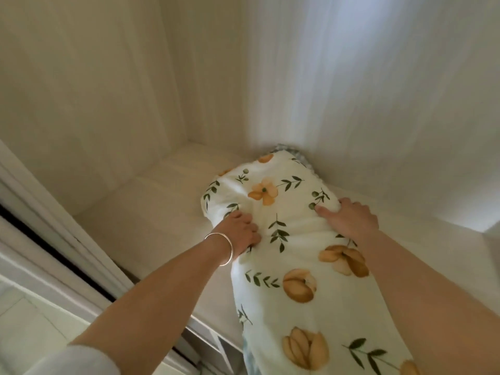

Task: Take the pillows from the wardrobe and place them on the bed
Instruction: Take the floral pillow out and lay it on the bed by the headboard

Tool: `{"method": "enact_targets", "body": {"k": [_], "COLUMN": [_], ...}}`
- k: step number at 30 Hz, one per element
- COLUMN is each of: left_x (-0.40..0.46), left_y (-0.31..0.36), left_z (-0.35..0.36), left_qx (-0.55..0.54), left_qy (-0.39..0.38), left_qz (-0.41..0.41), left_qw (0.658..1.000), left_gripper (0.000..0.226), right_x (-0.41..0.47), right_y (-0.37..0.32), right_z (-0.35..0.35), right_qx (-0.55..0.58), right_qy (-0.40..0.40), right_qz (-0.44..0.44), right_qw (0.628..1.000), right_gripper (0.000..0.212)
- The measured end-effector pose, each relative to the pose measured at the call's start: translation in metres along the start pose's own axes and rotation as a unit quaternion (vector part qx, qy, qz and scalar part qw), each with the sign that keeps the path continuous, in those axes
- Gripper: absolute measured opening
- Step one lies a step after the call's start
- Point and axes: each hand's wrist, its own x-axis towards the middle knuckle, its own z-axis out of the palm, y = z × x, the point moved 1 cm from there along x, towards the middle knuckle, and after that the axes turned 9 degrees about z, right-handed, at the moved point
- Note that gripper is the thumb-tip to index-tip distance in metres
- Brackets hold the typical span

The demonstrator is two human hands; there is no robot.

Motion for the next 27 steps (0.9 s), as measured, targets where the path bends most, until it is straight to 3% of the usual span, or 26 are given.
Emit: {"method": "enact_targets", "body": {"k": [3, 5, 8, 11, 12, 13, 14, 15, 17, 19, 20, 22, 27], "left_x": [0.008, 0.009, 0.0, -0.004, -0.002, 0.0, 0.004, 0.005, 0.003, 0.001, 0.0, 0.002, 0.005], "left_y": [-0.008, -0.012, -0.021, -0.032, -0.033, -0.032, -0.029, -0.025, -0.019, -0.023, -0.025, -0.028, -0.029], "left_z": [0.004, 0.003, 0.001, 0.001, -0.002, -0.005, -0.005, -0.004, 0.002, 0.01, 0.013, 0.015, 0.02], "left_qx": [-0.002, -0.075, -0.237, -0.426, -0.478, -0.55, -0.609, -0.654, -0.708, -0.775, -0.803, -0.825, -0.781], "left_qy": [-0.037, -0.04, 0.05, 0.178, 0.201, 0.221, 0.219, 0.198, 0.138, 0.109, 0.099, 0.083, 0.157], "left_qz": [-0.093, -0.195, -0.324, -0.421, -0.453, -0.483, -0.503, -0.508, -0.502, -0.468, -0.437, -0.395, -0.443], "left_qw": [0.995, 0.977, 0.915, 0.781, 0.725, 0.645, 0.574, 0.524, 0.476, 0.411, 0.392, 0.395, 0.412], "left_gripper": [0.036, 0.043, 0.032, 0.029, 0.025, 0.025, 0.044, 0.071, 0.107, 0.1, 0.086, 0.076, 0.082], "right_x": [-0.009, -0.015, -0.023, -0.025, -0.025, -0.026, -0.027, -0.027, -0.025, -0.022, -0.021, -0.02, -0.022], "right_y": [0.003, 0.002, 0.002, 0.007, 0.009, 0.01, 0.01, 0.01, 0.009, 0.01, 0.011, 0.012, 0.009], "right_z": [0.005, 0.001, -0.007, -0.001, 0.004, 0.011, 0.016, 0.021, 0.026, 0.026, 0.026, 0.026, 0.022], "right_qx": [0.014, 0.016, -0.026, 0.029, 0.081, 0.137, 0.19, 0.24, 0.333, 0.394, 0.412, 0.432, 0.408], "right_qy": [0.0, 0.005, -0.013, -0.055, -0.067, -0.075, -0.085, -0.098, -0.132, -0.157, -0.169, -0.196, -0.176], "right_qz": [0.025, 0.04, 0.045, 0.074, 0.1, 0.13, 0.156, 0.175, 0.185, 0.181, 0.181, 0.186, 0.192], "right_qw": [1.0, 0.999, 0.999, 0.995, 0.989, 0.979, 0.965, 0.95, 0.915, 0.887, 0.877, 0.861, 0.875], "right_gripper": [0.091, 0.091, 0.087, 0.095, 0.099, 0.103, 0.106, 0.107, 0.108, 0.109, 0.11, 0.112, 0.104]}}
